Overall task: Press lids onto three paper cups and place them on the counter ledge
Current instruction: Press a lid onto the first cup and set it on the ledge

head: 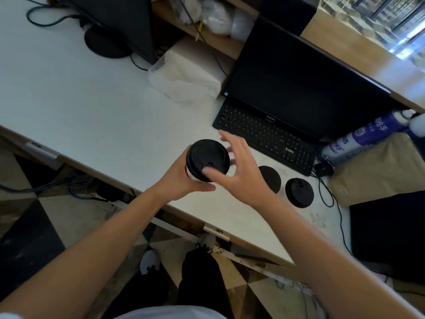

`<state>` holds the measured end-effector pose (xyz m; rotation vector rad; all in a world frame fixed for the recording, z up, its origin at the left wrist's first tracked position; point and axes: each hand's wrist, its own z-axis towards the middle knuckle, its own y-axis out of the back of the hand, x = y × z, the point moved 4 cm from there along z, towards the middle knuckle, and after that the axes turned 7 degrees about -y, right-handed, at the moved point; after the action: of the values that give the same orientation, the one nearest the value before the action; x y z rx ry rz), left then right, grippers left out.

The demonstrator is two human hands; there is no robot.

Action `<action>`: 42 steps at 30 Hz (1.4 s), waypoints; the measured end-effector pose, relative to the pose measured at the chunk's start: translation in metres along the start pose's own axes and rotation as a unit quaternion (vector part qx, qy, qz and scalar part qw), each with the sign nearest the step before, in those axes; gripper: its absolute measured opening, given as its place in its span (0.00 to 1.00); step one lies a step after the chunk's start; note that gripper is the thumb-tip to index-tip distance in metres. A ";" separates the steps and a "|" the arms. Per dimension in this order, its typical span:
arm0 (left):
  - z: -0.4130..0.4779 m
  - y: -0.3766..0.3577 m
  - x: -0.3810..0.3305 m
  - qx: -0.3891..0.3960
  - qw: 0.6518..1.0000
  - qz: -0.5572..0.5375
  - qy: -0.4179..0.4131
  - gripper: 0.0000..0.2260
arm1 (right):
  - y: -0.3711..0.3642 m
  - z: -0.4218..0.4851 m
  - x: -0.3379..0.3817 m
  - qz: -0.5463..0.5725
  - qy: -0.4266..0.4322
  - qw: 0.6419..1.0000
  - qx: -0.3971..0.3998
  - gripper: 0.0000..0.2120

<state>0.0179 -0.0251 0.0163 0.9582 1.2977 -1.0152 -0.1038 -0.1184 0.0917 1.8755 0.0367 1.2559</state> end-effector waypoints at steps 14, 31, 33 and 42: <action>0.010 -0.007 0.043 -0.089 0.981 -0.099 0.140 0.35 | -0.057 -0.005 -0.067 0.497 -0.353 0.792 -0.032 0.14; 0.032 0.006 0.069 -0.157 0.942 -0.220 0.197 0.17 | -0.079 0.008 -0.089 0.396 -0.395 0.829 -0.016 0.16; 0.028 0.008 0.069 -0.149 0.958 -0.177 0.172 0.17 | -0.082 0.008 -0.087 0.390 -0.394 0.832 -0.018 0.17; 0.013 -0.002 0.069 -0.120 0.988 -0.032 0.095 0.17 | -0.088 -0.005 -0.087 0.396 -0.384 0.834 -0.021 0.17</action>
<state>0.0200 -0.0414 -0.0519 0.8482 1.5793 -0.8063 -0.1146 -0.0983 -0.0300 2.3075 -1.3011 0.8501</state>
